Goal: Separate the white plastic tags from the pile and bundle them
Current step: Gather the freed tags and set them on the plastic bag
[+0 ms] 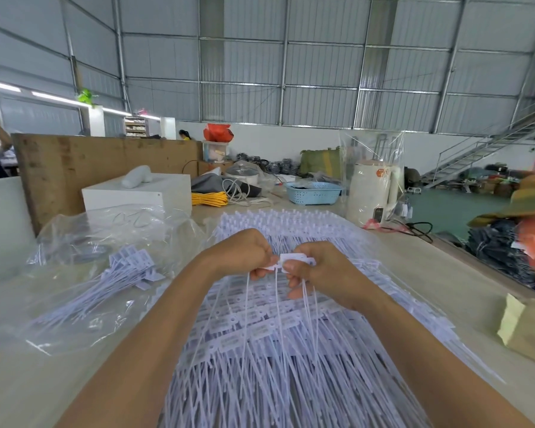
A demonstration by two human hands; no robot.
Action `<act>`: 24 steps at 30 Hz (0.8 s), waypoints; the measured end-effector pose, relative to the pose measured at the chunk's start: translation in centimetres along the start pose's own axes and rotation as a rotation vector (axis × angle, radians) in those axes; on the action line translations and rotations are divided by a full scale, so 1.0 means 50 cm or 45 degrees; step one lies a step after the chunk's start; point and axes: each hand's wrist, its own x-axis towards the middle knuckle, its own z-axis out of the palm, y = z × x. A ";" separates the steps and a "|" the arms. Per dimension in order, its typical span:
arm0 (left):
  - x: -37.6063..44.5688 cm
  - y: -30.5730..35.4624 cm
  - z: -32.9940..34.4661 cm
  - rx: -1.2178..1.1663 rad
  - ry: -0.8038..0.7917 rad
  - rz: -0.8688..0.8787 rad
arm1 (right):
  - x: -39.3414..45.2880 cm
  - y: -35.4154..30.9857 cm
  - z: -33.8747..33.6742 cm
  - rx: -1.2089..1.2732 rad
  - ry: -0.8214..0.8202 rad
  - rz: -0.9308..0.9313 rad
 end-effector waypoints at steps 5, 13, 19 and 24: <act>0.000 0.002 -0.008 -0.219 0.036 -0.048 | 0.002 -0.010 0.017 -0.252 0.204 -0.168; -0.014 0.009 -0.035 -0.517 -0.187 -0.120 | 0.005 0.007 -0.014 -0.800 0.423 -0.380; -0.019 0.014 -0.047 -0.145 0.081 -0.004 | -0.009 -0.049 -0.091 0.174 0.693 -0.321; -0.008 0.005 -0.026 -0.039 0.162 0.102 | -0.014 -0.085 -0.119 0.649 0.818 -0.495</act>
